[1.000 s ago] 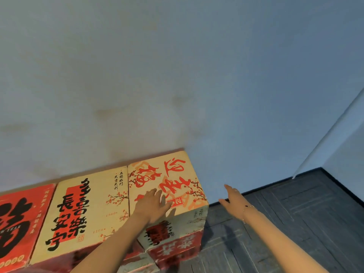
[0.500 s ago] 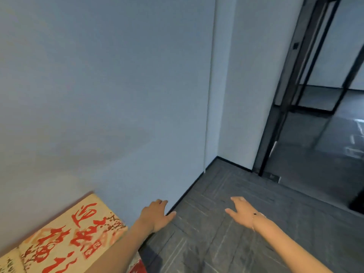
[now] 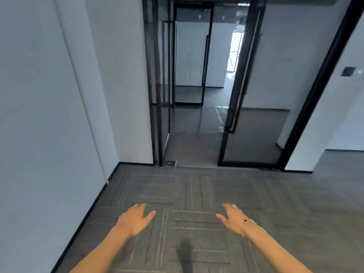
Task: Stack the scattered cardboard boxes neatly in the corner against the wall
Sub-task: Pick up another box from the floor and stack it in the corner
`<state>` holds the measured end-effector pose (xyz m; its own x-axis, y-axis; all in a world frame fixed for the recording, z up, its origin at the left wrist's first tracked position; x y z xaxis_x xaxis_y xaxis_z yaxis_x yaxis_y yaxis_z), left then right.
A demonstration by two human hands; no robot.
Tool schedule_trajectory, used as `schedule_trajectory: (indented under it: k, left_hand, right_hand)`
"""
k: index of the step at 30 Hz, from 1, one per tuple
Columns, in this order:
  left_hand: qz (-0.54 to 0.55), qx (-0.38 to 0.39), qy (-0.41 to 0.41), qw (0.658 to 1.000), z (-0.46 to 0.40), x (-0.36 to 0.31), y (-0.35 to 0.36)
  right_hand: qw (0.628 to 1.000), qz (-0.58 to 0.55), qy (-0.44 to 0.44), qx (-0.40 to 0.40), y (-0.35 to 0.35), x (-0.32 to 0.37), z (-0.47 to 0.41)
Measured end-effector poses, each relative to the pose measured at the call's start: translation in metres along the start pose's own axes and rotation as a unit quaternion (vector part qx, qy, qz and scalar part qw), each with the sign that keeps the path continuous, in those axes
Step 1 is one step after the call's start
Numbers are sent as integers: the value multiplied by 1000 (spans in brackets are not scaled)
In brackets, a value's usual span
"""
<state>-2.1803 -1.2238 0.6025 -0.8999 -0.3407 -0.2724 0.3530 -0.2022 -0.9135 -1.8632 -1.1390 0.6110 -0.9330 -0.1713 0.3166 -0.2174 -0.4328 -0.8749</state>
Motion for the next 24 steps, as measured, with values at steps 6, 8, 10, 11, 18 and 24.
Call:
schedule_trajectory:
  k: [6, 8, 10, 11, 18, 24]
  left_hand:
    - [-22, 38, 97, 994, -1, -160, 55]
    - [-32, 42, 136, 989, 3, -217, 70]
    - [-45, 51, 176, 982, 9, -271, 84]
    - [-53, 57, 194, 978, 11, -296, 92]
    - [-104, 101, 314, 938, 15, -455, 140]
    - [-143, 129, 391, 900, 2, -589, 164]
  right_hand:
    - [992, -40, 111, -33, -20, -174, 74]
    - [987, -58, 142, -45, -26, -222, 103]
    - [979, -82, 178, -55, -31, -267, 132]
    - [975, -92, 195, -58, -32, -288, 146]
    - [934, -160, 296, -118, -46, -411, 232]
    - [890, -208, 371, -163, -60, -499, 274]
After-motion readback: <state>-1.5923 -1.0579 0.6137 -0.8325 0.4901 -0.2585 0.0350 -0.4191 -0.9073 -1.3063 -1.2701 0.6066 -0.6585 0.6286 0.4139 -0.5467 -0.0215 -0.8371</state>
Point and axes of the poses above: each hand's wrist, its own z-axis away from the middle knuckle, its own y-axis out of the palm, x = y × z, the point moved 6 cm from there along -z, towards the middle knuckle
